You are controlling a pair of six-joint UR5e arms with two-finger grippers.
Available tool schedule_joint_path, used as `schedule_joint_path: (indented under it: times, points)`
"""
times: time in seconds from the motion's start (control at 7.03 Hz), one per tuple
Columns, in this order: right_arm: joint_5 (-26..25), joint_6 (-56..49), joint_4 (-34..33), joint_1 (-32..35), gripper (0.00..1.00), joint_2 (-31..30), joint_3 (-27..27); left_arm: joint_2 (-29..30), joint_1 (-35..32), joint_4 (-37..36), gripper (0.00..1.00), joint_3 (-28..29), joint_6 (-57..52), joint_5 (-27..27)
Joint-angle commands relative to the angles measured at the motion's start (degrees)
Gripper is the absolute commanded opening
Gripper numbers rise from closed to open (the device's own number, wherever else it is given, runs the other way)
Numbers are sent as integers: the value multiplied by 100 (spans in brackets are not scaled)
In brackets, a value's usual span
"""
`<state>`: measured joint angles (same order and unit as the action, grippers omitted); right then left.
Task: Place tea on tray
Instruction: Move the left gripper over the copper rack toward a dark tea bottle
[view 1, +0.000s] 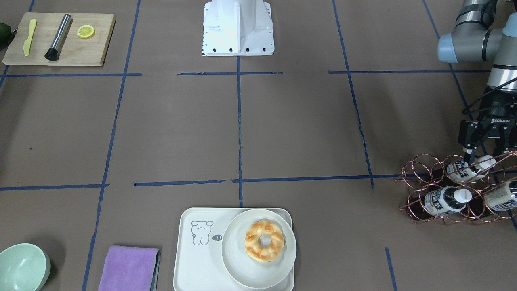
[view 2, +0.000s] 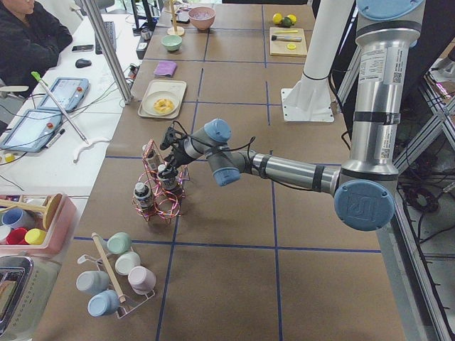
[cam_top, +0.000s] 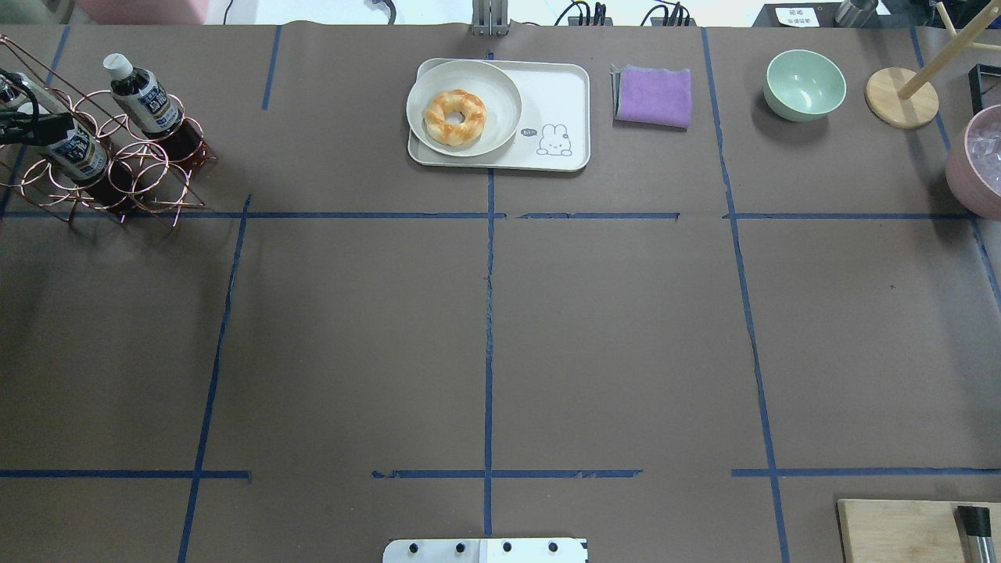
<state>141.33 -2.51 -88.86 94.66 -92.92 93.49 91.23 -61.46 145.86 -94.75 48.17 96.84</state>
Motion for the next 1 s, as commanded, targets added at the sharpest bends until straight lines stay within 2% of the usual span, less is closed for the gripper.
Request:
schedule_joint_path:
  times: [0.0,0.85]
  points:
    - [9,-4,0,0,100,-15,11,9,-24,-23,71,9,0,-8]
    - [9,-4,0,0,100,-24,11,35,-32,-23,62,18,8,-78]
